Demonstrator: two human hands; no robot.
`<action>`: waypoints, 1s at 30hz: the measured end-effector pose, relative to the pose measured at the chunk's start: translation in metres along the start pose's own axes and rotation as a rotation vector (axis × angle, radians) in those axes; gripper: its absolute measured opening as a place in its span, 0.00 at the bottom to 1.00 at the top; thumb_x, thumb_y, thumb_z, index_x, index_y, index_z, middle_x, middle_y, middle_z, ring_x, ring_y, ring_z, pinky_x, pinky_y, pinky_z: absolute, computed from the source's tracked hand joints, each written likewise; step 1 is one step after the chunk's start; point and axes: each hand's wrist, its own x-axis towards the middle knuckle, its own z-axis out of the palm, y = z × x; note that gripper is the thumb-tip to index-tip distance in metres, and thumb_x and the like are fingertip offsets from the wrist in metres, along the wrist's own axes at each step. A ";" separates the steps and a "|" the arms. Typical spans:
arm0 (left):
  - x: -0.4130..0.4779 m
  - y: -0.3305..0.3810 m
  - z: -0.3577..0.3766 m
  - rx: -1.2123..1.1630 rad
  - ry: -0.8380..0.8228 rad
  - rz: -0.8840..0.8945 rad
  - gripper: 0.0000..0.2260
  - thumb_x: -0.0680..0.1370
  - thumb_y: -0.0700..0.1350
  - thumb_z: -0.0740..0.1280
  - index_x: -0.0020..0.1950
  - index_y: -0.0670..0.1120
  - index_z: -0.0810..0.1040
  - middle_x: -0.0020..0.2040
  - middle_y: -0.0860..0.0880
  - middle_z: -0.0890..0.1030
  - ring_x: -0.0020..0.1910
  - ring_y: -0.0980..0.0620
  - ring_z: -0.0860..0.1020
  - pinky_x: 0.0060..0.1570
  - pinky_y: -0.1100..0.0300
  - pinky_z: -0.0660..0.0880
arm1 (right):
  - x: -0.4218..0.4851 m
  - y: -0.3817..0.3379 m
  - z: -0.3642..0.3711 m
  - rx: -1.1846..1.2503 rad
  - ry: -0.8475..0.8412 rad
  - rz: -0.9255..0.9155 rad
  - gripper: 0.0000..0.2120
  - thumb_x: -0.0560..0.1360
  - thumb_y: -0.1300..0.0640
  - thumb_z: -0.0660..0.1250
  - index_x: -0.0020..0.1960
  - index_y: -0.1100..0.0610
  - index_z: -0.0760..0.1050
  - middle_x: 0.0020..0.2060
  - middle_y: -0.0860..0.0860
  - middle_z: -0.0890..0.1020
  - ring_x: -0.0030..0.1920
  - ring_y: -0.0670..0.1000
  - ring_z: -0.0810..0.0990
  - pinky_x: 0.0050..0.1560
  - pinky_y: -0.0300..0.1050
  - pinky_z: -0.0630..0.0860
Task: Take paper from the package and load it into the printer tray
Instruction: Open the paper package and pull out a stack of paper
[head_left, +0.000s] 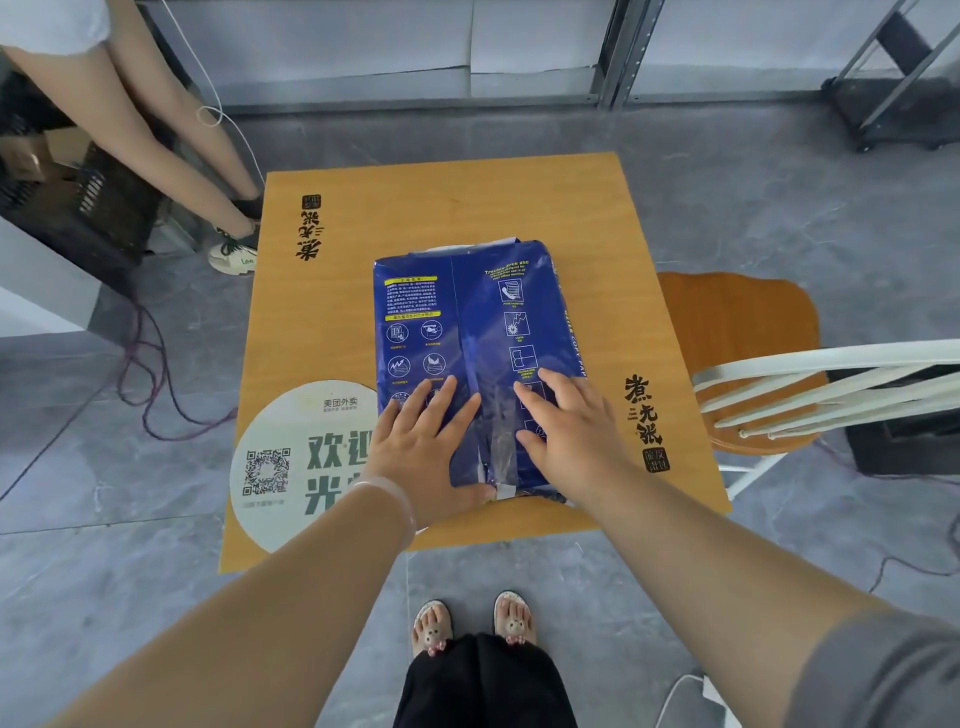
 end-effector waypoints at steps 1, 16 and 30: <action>0.000 0.000 0.001 0.001 0.010 0.002 0.45 0.64 0.76 0.50 0.74 0.61 0.38 0.78 0.53 0.42 0.76 0.49 0.39 0.74 0.46 0.40 | -0.001 0.000 0.002 0.000 0.010 0.004 0.26 0.77 0.45 0.60 0.74 0.47 0.60 0.74 0.51 0.61 0.73 0.53 0.55 0.70 0.53 0.58; -0.001 -0.001 0.007 0.011 0.057 0.013 0.41 0.64 0.76 0.50 0.74 0.63 0.42 0.78 0.53 0.44 0.76 0.48 0.41 0.73 0.45 0.40 | 0.035 -0.011 0.011 0.216 0.254 0.275 0.10 0.71 0.45 0.70 0.50 0.45 0.81 0.52 0.46 0.76 0.56 0.51 0.71 0.53 0.47 0.65; -0.001 -0.001 0.006 -0.006 0.043 0.000 0.42 0.63 0.75 0.49 0.74 0.64 0.42 0.78 0.53 0.43 0.76 0.48 0.40 0.74 0.45 0.41 | 0.032 -0.020 0.016 0.206 0.222 0.263 0.03 0.74 0.50 0.68 0.43 0.48 0.79 0.49 0.48 0.77 0.55 0.53 0.72 0.57 0.50 0.65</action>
